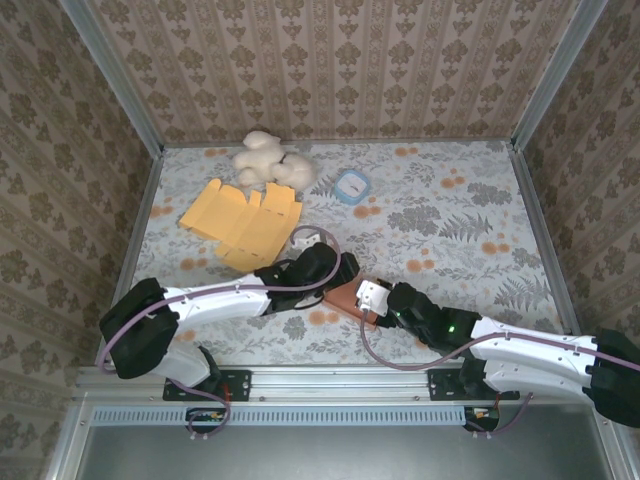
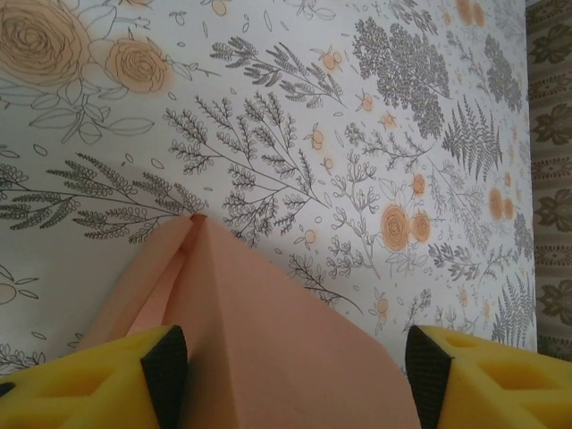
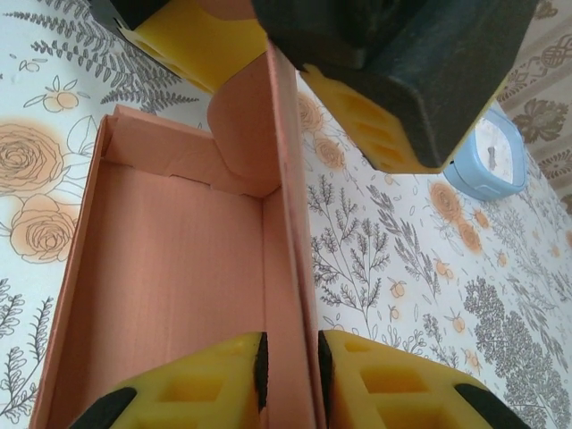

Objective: Fold the paper box

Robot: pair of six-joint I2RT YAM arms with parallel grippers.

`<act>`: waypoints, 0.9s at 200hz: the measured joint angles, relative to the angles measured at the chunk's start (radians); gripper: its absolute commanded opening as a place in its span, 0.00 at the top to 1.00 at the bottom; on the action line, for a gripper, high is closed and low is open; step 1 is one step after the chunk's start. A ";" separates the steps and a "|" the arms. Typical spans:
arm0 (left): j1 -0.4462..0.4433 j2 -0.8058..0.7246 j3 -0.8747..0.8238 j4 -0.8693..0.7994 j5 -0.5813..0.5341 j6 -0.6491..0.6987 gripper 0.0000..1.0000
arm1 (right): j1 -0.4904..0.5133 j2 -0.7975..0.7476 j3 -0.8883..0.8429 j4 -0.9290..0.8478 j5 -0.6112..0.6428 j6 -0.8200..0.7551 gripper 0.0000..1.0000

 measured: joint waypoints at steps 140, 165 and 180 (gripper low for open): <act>-0.027 0.000 -0.089 -0.008 -0.124 -0.004 0.36 | 0.158 -0.186 0.025 -0.201 0.014 0.159 0.25; -0.027 0.000 -0.089 -0.018 -0.142 -0.004 0.36 | 0.190 -0.236 0.027 -0.206 0.012 0.172 0.25; -0.027 0.000 -0.089 -0.029 -0.150 -0.004 0.36 | 0.192 -0.241 0.041 -0.222 0.015 0.191 0.25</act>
